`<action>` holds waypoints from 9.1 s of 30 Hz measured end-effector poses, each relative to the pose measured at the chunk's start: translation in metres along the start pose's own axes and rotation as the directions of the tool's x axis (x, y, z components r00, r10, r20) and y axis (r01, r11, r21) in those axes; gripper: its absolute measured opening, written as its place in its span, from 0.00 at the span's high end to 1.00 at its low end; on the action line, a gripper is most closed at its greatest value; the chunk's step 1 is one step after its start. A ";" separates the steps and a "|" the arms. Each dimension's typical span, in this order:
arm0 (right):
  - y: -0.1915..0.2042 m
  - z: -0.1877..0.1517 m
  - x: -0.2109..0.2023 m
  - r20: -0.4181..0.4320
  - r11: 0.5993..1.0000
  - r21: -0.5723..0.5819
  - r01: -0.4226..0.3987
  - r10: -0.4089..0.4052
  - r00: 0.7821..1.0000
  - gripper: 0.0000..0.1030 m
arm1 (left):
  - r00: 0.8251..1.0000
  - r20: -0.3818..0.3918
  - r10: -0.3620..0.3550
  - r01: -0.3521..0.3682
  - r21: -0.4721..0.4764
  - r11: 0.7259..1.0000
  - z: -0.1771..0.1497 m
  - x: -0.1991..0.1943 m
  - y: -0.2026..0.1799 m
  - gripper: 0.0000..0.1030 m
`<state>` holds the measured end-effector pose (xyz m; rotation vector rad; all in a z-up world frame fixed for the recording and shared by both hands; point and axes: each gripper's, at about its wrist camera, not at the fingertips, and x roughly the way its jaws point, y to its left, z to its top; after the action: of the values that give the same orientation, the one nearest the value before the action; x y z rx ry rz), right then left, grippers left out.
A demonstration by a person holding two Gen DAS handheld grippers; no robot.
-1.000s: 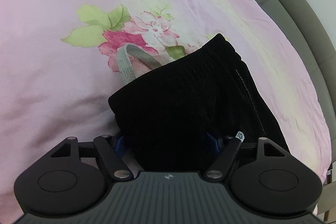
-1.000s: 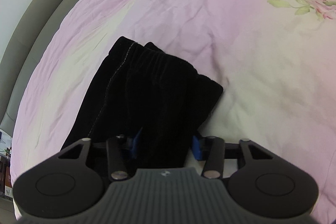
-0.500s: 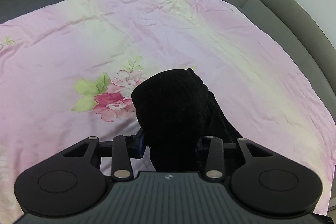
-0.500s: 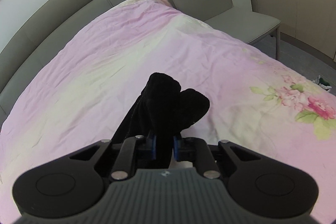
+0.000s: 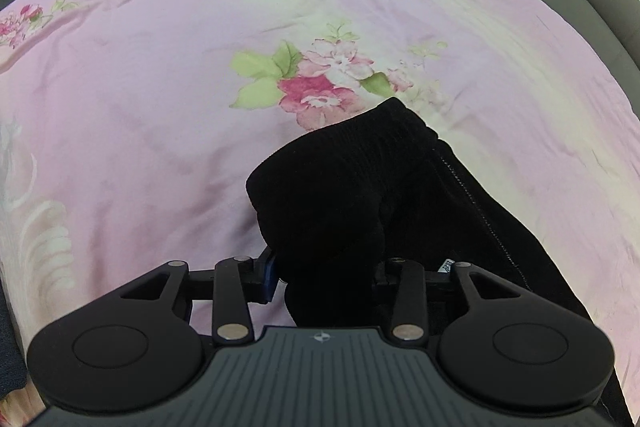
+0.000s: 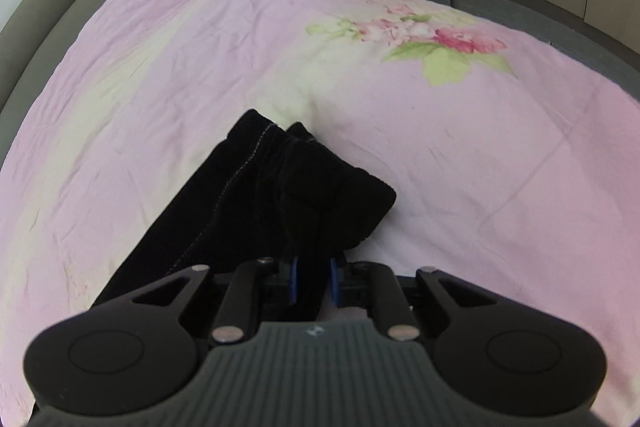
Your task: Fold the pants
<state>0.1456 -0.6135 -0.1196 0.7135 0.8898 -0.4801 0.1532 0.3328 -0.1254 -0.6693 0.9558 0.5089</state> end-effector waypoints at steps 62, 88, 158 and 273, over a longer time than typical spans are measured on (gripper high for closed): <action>0.297 -0.298 -0.035 -0.468 0.271 -0.837 -0.474 0.091 0.879 0.79 | 0.863 -0.395 -0.316 0.496 0.536 0.683 -0.137 0.009 -0.214 0.47; 0.208 -0.155 -0.049 -0.258 0.487 -0.838 -0.247 0.047 0.965 0.60 | 0.842 -0.357 -0.403 0.537 0.491 0.686 -0.169 0.014 -0.275 0.79; 0.254 -0.242 -0.066 -0.414 0.397 -0.805 -0.441 0.155 0.897 0.72 | 0.991 -0.047 -0.123 0.130 0.506 0.853 -0.005 -0.090 -0.046 0.17; 0.367 -0.222 -0.045 -0.450 0.509 -0.602 -0.616 0.420 0.788 0.81 | 0.912 -0.298 -0.282 0.410 0.692 0.594 -0.093 -0.072 -0.244 0.45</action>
<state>0.2401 -0.1989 -0.0466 0.2543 0.9433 0.5428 0.2263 0.0899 -0.0301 -0.1187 1.0435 -0.3183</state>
